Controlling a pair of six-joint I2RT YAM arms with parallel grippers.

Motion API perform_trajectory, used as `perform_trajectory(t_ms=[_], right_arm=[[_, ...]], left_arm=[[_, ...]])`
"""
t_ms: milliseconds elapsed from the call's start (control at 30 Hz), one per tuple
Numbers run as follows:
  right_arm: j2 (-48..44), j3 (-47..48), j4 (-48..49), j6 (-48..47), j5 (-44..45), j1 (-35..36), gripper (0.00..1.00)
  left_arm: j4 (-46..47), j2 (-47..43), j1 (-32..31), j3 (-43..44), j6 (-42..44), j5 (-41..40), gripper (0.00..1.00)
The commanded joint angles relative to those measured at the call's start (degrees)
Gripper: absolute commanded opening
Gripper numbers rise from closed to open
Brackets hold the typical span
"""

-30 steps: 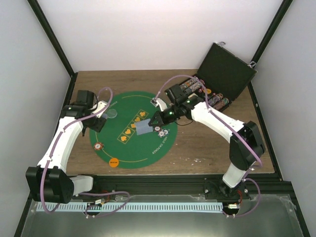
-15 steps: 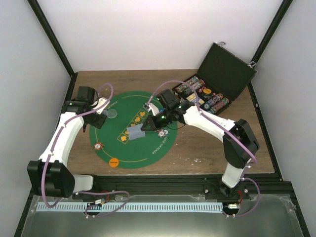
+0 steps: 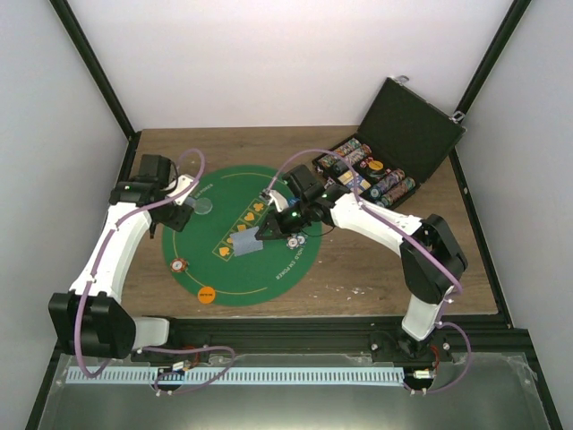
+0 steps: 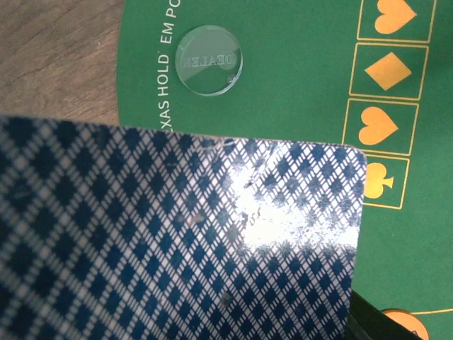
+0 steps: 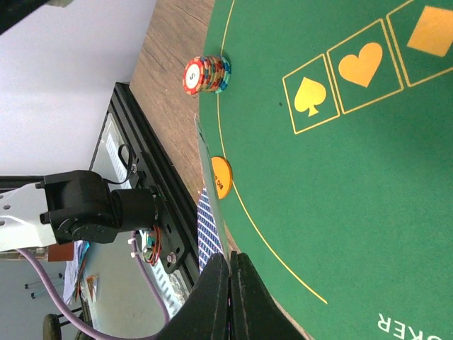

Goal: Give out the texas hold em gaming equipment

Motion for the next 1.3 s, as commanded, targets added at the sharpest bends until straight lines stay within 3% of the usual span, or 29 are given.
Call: perform_trajectory(t_ms=[0,267,433,567,800,1267], right_arm=[[-0.44,0.52,0.21,-0.1,-0.23,0.52,0.01],[1.88,2.47,2.04,1.54,-1.04,0.93,0.01],[8.17,7.36,3.71,1.68,-2.55,3.7,0.01],[12.45,10.22,0.74,-7.5,-7.84,4.48,0.01],[20.55,16.15,-20.97,-33.27,-8.78,8.86,0.01],[37.16,34.16,-31.15,-43.25,7.11,14.12,0.01]], left_arm=[[-0.33,-2.59,0.34,-0.19,-0.28,-0.31,0.5],[0.7,-5.03,0.33,-4.26,0.91,-1.94,0.5],[1.25,-5.49,1.04,-5.3,0.41,-3.03,0.51],[1.15,-5.61,1.48,-5.08,0.15,-2.34,0.51],[0.94,-5.68,1.48,-4.83,0.33,-2.66,0.51],[0.36,-4.48,1.58,-4.06,0.15,-2.8,0.51]])
